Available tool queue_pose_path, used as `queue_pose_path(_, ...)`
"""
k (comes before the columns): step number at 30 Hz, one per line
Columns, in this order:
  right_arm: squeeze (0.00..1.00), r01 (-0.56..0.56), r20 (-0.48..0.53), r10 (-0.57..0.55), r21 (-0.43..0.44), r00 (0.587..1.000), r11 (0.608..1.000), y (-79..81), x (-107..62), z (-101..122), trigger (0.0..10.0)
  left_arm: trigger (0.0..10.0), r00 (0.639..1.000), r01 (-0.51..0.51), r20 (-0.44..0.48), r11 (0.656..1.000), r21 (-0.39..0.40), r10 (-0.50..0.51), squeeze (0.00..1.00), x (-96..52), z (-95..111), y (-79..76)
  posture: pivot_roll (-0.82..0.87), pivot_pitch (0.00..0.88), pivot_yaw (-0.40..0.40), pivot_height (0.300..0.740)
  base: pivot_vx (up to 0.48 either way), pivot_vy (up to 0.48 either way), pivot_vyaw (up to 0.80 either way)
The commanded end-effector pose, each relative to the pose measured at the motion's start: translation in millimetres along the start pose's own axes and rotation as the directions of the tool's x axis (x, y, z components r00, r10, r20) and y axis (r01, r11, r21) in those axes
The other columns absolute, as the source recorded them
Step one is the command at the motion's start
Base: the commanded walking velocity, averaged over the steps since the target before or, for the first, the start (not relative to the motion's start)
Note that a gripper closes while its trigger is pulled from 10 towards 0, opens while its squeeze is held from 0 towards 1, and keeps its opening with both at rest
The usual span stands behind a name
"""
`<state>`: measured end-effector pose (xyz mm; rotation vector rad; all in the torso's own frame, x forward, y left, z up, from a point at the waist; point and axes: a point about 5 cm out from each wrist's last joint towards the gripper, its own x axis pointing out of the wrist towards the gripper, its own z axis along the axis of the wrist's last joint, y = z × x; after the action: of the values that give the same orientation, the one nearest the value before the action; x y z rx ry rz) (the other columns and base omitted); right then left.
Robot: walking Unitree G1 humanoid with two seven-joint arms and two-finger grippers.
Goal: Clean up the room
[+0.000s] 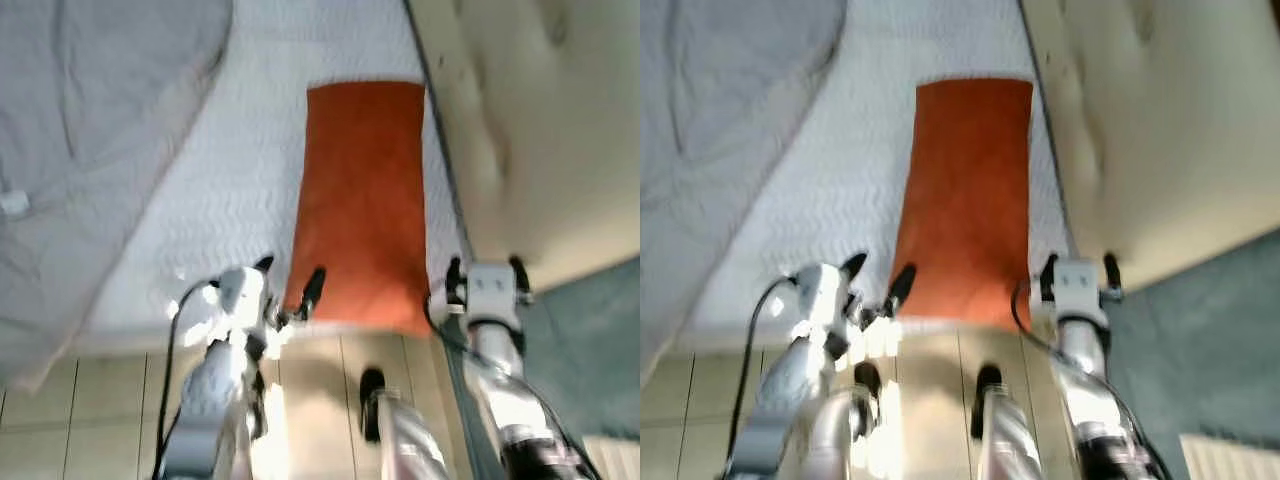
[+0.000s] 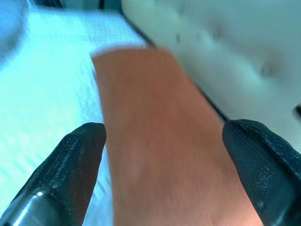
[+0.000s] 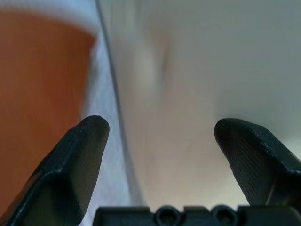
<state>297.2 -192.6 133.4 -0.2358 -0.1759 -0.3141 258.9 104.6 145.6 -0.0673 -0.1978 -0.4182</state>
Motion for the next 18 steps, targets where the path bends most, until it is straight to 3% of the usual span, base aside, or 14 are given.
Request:
queue_pose_path(1, 0.0, -0.011, -0.001, 0.011, 0.054, 1.0, 0.998, -6.0, -11.7, 4.1, 10.0, 10.0, 0.998, -0.021, -0.051, 1.0, 0.014, 0.021, 0.0, -9.2, -3.3, -0.2, -0.02, 0.167, -0.097, 0.74, 0.0, 0.0, 0.0)
queue_pose_path(3, 0.0, -0.031, 0.004, 0.031, 0.076, 1.0, 0.997, -5.2, -19.7, 5.0, 10.0, 10.0, 0.998, -0.032, -0.06, 0.999, 0.04, 0.034, 0.0, -14.2, -4.5, 3.4, -0.02, 0.145, -0.097, 0.74, 0.0, 0.0, 0.0)
queue_pose_path(4, 0.0, -0.055, 0.0, 0.056, 0.127, 0.998, 0.99, -8.9, -34.9, 3.0, 10.0, 10.0, 0.991, -0.064, -0.111, 0.99, 0.127, 0.078, 0.0, -25.4, -8.5, 14.0, 0.0, 0.099, -0.089, 0.74, 0.0, 0.0, 0.0)
queue_pose_path(5, 0.0, -0.055, 0.0, 0.056, 0.127, 0.998, 0.99, -8.9, -34.9, 3.0, 10.0, 10.0, 0.991, -0.064, -0.111, 0.99, 0.127, 0.078, 0.0, -25.4, -8.5, 14.0, 0.0, 0.099, -0.089, 0.74, 0.0, 0.0, 0.0)
queue_pose_path(7, 0.0, -0.057, -0.044, 0.067, 0.2, 0.997, 0.978, -19.0, -47.2, -5.7, 10.0, 10.0, 0.974, -0.09, -0.183, 0.969, 0.231, 0.134, 0.0, -34.6, -13.9, 29.1, 0.02, 0.044, -0.07, 0.74, 0.0, 0.0, 0.0)
queue_pose_path(10, 0.0, -0.048, -0.072, 0.063, 0.198, 0.995, 0.979, -26.4, -51.0, -10.9, 10.0, 10.0, 0.965, -0.091, -0.216, 0.959, 0.267, 0.151, 0.0, -40.1, -14.7, 32.4, 0.03, 0.008, -0.054, 0.74, 0.0, 0.0, 0.0)
queue_pose_path(12, 0.0, -0.068, -0.104, 0.094, 0.225, 0.99, 0.972, -25.3, -51.3, -17.4, 10.0, 10.0, 0.956, -0.111, -0.234, 0.957, 0.268, 0.177, 0.0, -44.8, -16.7, 35.8, 0.03, 0.0, -0.04, 0.74, 0.0, 0.0, 0.0)
queue_pose_path(13, 0.0, -0.11, -0.108, 0.138, 0.233, 0.985, 0.966, -19.4, -50.3, -19.6, 10.0, 10.0, 0.928, -0.239, -0.234, 0.945, 0.222, 0.289, 0.0, -51.7, -19.6, 45.6, 0.03, 0.0, -0.04, 0.74, 0.0, 0.0, 0.0)
queue_pose_path(14, 0.0, -0.11, -0.108, 0.138, 0.233, 0.985, 0.966, -19.4, -50.3, -19.6, 10.0, 10.0, 0.928, -0.239, -0.234, 0.945, 0.222, 0.289, 0.0, -51.7, -19.6, 45.6, 0.03, 0.0, -0.04, 0.74, 0.0, 0.0, 0.0)
queue_pose_path(15, 0.0, -0.146, -0.093, 0.178, 0.284, 0.98, 0.948, -10.9, -49.1, -17.6, 10.0, 10.0, 0.895, -0.355, -0.211, 0.914, 0.195, 0.392, 0.0, -55.6, -21.4, 54.2, 0.03, 0.0, -0.044, 0.74, 0.0, 0.0, 0.0)
queue_pose_path(17, 0.0, -0.176, -0.096, 0.217, 0.323, 0.971, 0.93, -4.2, -47.8, -17.9, 10.0, 10.0, 0.891, -0.378, -0.203, 0.912, 0.159, 0.405, 0.0, -53.5, -23.1, 56.0, 0.04, 0.0, -0.047, 0.74, 0.0, 0.0, 0.0)
queue_pose_path(18, 0.0, -0.22, -0.08, 0.257, 0.319, 0.963, 0.922, 2.0, -48.8, -16.1, 10.0, 10.0, 0.901, -0.359, -0.182, 0.911, 0.201, 0.395, 0.0, -50.5, -22.3, 56.3, 0.04, 0.0, -0.049, 0.74, 0.0, 0.0, 0.0)
